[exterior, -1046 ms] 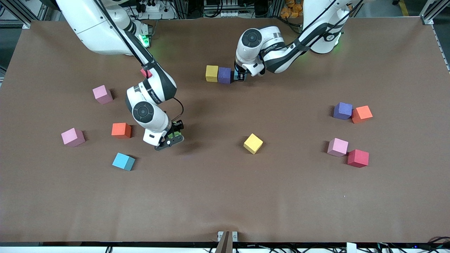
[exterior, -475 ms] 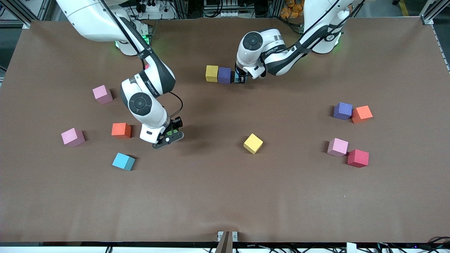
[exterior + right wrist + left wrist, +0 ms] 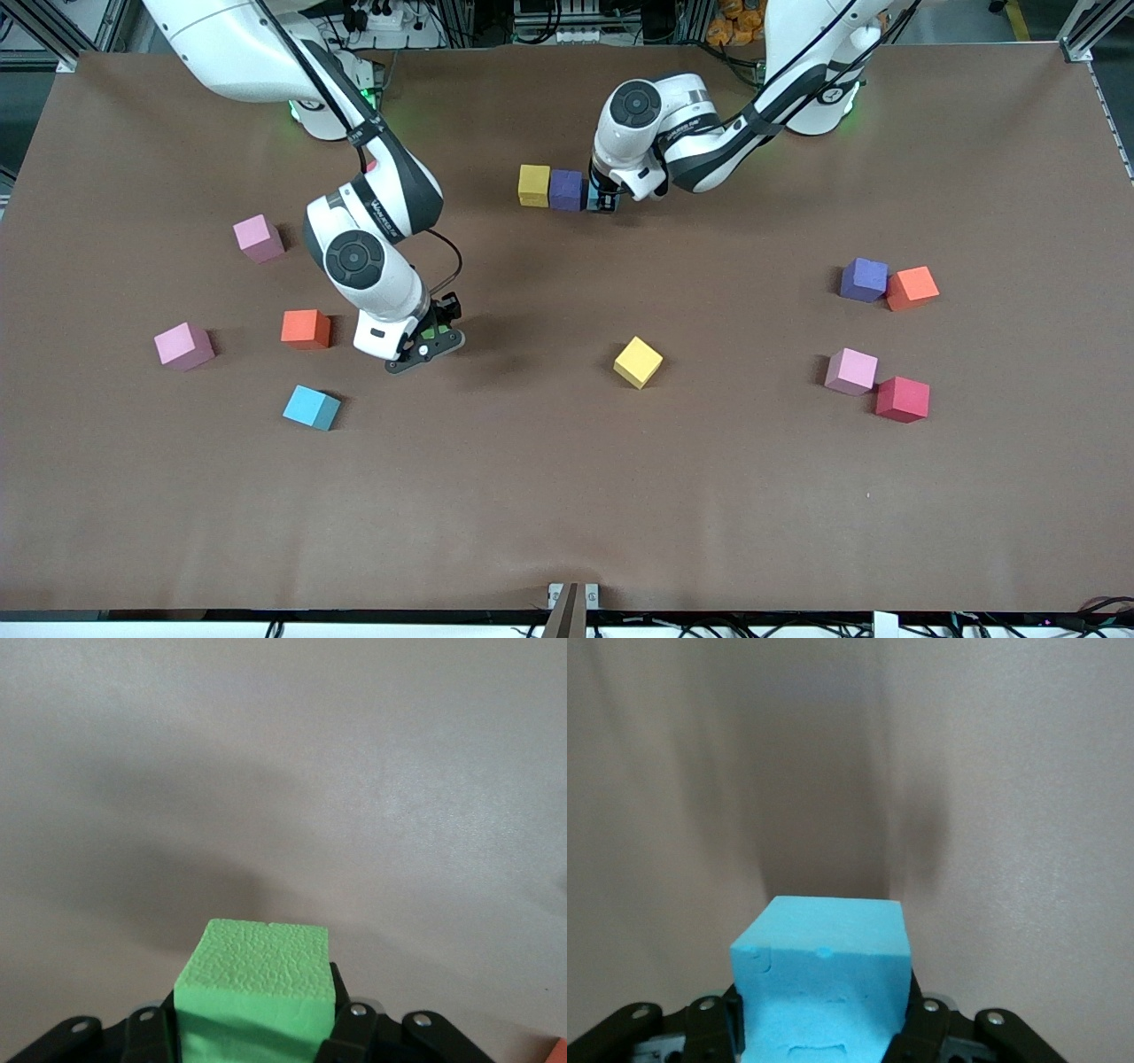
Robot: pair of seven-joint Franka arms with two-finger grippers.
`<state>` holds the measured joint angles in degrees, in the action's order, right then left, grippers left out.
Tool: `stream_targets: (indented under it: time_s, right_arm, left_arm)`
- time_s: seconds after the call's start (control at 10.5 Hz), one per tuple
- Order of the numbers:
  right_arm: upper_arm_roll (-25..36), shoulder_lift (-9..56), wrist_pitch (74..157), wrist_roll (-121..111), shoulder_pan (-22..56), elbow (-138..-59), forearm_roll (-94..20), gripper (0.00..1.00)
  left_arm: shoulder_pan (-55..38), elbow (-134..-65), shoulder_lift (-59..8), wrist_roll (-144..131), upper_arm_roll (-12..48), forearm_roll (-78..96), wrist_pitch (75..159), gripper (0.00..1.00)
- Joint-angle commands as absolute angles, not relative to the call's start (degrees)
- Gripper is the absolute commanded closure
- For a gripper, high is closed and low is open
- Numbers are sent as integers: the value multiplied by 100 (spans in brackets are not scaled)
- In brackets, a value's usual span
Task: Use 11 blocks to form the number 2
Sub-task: 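Lift the green cube with the right gripper while the left gripper holds cyan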
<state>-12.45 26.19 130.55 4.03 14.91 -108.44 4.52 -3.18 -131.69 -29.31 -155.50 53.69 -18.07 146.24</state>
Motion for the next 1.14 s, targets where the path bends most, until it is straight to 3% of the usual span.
stream_targets:
  time_s: [0.0, 0.67, 1.05]
  right_arm:
    - [-1283, 2601, 12999, 378, 1459, -10854, 501, 100]
    - [-1283, 2645, 13008, 343, 1450, -10863, 501, 100]
    - [-1283, 2646, 13017, 273, 1450, -10863, 501, 100]
  left_arm:
    - [-448, -13078, -2927, -15969, 5335, -2030, 14607, 82]
    - [-580, -13052, -2988, -16523, 5309, -2540, 14564, 82]
    - [-1221, -12947, -2979, -16769, 4712, -2540, 14555, 82]
